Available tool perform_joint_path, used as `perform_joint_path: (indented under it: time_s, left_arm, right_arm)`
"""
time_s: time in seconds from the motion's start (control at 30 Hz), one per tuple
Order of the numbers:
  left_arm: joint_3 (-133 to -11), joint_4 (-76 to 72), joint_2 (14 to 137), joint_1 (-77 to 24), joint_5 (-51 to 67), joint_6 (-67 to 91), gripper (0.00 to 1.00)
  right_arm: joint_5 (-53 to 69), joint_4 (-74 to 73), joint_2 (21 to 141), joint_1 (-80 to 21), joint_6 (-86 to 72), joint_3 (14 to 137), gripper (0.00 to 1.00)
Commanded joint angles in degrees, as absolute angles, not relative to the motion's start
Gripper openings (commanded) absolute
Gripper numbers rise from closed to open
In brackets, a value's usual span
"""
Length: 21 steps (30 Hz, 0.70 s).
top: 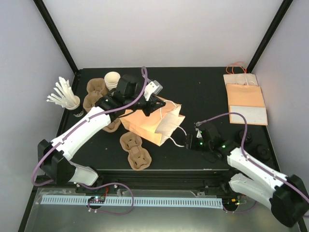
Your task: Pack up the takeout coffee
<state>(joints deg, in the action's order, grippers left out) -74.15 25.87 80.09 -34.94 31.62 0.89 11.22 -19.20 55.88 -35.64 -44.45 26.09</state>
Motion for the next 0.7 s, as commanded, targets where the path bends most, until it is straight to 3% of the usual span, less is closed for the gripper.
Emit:
perform_joint_path:
  time_s: [0.0,0.23,0.67]
  left_arm:
    - [-78.47,23.39,80.17,-34.72,35.45,0.23,0.02]
    - [-84.84,25.26,80.73,-34.59,31.08,0.28,0.01]
    - [-99.67,28.25,86.05,-32.66,27.67,1.70,0.02]
  right_arm:
    - [7.24,-29.59,48.89,-35.85,-41.31,28.64,0.58]
    - [9.30,-39.82,40.85,-35.78,-39.21,34.46,0.68]
    - [13.35,-43.26,39.90,-35.95,-31.67,43.92,0.72]
